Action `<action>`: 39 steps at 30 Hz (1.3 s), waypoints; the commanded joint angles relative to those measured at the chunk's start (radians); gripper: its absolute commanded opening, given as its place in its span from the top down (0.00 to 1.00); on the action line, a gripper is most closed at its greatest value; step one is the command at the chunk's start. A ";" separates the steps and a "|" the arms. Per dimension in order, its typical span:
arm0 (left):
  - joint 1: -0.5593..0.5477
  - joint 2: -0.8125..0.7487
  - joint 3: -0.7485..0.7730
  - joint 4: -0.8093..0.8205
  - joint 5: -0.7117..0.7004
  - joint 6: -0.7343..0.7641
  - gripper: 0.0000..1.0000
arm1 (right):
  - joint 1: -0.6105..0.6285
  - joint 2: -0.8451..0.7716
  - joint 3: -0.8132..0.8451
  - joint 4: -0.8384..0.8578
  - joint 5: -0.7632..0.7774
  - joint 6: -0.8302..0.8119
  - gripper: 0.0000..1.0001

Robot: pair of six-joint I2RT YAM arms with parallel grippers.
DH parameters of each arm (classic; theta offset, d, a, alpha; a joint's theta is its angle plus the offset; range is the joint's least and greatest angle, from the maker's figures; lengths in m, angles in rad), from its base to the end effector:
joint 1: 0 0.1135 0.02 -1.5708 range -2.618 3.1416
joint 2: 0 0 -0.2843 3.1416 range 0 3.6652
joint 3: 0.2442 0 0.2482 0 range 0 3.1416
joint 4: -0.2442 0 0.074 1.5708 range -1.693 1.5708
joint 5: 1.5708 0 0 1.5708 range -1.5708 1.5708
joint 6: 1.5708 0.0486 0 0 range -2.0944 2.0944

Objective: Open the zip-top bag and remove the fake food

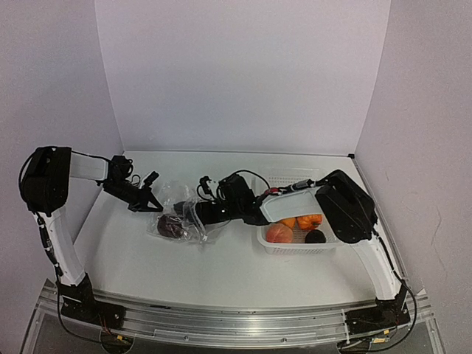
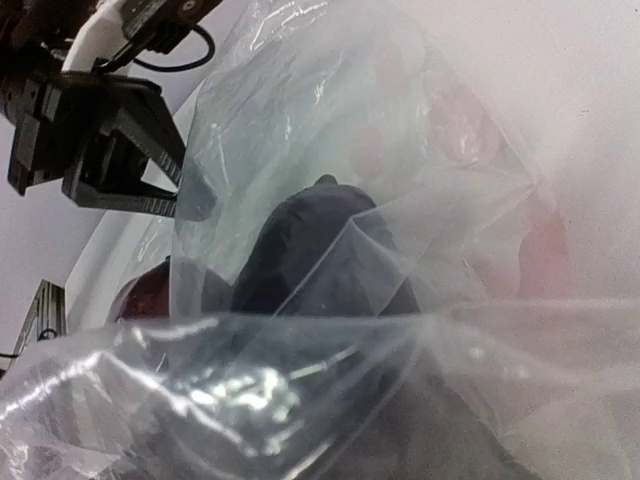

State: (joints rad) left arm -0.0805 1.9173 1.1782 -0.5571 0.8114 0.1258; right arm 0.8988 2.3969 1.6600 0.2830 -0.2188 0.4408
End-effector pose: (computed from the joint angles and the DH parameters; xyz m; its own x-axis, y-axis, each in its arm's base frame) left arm 0.3601 -0.0644 0.1596 -0.9203 0.1609 -0.3566 0.3698 0.6554 -0.6585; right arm 0.3384 0.4424 0.1355 -0.6246 -0.1162 -0.7722 -0.6843 0.5580 0.4695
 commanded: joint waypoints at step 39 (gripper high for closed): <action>-0.039 -0.019 -0.006 -0.007 -0.043 0.070 1.00 | -0.019 -0.082 -0.106 -0.179 -0.207 -0.140 0.44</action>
State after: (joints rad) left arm -0.1270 1.8988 1.1260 -0.5839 0.8438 0.1571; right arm 0.8814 2.2882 1.5323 0.1709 -0.3755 0.3327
